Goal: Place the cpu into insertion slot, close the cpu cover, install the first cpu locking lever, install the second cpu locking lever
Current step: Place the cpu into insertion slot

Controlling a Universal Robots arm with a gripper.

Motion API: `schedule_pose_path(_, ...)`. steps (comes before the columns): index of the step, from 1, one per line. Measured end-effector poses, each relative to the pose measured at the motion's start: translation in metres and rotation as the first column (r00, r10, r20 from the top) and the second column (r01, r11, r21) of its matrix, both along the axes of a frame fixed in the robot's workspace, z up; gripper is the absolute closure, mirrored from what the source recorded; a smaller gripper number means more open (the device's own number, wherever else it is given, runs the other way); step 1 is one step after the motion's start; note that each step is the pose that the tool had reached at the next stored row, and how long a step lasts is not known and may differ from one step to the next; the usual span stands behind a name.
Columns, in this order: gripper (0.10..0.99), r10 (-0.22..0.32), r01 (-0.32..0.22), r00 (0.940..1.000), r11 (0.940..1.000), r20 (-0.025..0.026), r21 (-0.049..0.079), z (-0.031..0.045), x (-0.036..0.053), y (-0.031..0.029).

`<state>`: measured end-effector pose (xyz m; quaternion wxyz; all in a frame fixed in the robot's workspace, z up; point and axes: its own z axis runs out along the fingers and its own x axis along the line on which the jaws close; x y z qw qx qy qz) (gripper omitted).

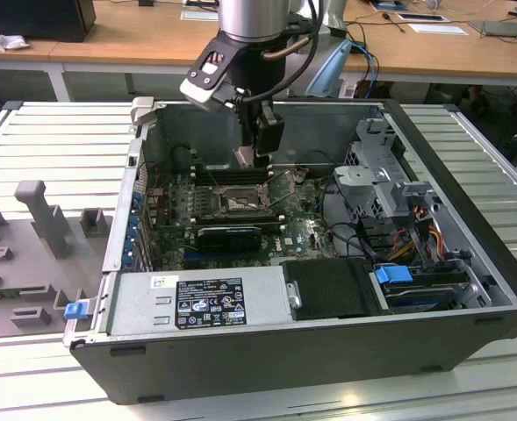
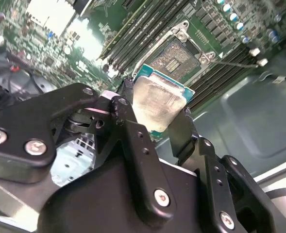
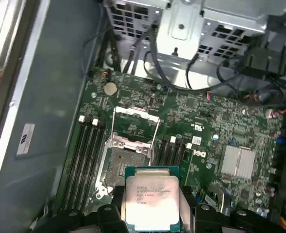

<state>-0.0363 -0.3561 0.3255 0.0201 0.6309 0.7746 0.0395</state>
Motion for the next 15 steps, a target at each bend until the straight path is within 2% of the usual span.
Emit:
schedule_pose_path(2,0.557,-0.047,0.047,0.9989,0.9989,0.0000,0.000,-0.0031,0.0000,0.0000)
schedule_pose_path(5,0.557,-0.134,0.134,0.9910,0.9910,0.0000,0.000,-0.0092,0.0000,0.0000)
schedule_pose_path(7,0.557,-0.195,0.195,0.9807,0.9807,0.0000,0.000,-0.0135,0.0000,0.0000)
schedule_pose_path(9,0.557,-0.225,0.225,0.9744,0.9744,-0.0001,0.000,-0.0157,0.0000,0.0001)
schedule_pose_path(10,0.557,-0.229,0.229,0.9733,0.9733,0.0000,0.000,-0.0173,0.0000,0.0006)
schedule_pose_path(15,0.557,-0.229,0.229,0.9734,0.9734,-0.0006,0.000,-0.0232,0.0001,0.0046)
